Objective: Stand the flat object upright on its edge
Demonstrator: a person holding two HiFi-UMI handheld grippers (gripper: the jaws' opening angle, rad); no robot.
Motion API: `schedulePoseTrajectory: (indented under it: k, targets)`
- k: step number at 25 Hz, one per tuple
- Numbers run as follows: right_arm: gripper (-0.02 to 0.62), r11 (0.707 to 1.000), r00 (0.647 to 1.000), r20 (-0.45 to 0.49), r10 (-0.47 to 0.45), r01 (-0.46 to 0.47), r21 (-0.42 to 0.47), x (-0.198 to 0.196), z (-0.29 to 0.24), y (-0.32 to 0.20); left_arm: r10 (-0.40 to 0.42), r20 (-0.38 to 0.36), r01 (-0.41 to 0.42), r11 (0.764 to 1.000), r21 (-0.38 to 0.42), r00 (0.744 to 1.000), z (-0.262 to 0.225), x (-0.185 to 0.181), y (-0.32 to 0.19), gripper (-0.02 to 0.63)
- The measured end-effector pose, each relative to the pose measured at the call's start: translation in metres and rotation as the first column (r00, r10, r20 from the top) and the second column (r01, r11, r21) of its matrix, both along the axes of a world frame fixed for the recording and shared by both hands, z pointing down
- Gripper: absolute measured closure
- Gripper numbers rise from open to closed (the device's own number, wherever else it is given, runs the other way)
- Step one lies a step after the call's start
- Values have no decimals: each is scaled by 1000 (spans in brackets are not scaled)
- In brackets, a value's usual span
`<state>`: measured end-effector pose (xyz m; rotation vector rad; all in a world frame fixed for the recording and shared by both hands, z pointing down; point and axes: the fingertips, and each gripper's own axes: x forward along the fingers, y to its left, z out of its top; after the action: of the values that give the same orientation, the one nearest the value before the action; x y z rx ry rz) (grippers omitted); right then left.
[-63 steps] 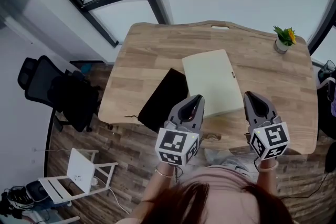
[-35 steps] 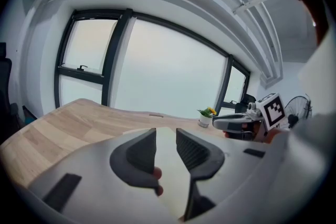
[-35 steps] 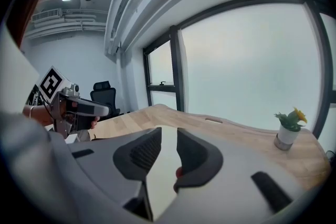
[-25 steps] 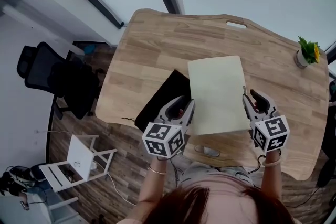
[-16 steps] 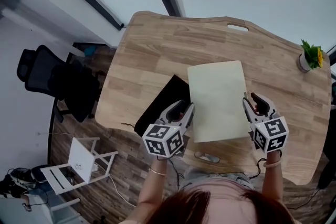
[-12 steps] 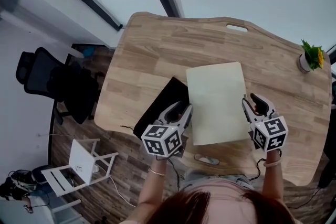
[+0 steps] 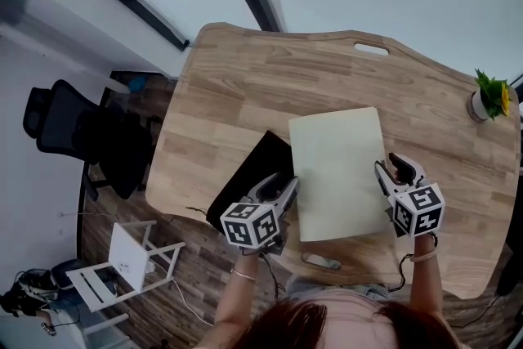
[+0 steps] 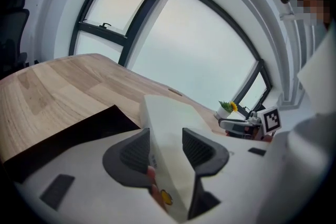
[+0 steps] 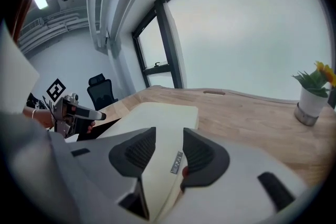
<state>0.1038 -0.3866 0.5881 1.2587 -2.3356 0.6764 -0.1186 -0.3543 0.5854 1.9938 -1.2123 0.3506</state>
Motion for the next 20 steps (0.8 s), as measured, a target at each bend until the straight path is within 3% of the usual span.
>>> schedulePoseTrajectory:
  k: [7, 13, 20]
  targets:
    - [423, 999, 1000, 15, 7, -6, -52, 2, 21, -7, 28, -51, -31, 998, -53, 998, 16, 1, -5, 416]
    - [397, 991, 996, 85, 29, -18, -129, 2, 37, -10, 60, -132, -74, 992, -101, 989, 27, 10, -6, 385]
    - [374, 976, 987, 157, 40, -4, -220, 1, 52, -11, 83, -156, -103, 986, -131, 984, 36, 17, -9, 375]
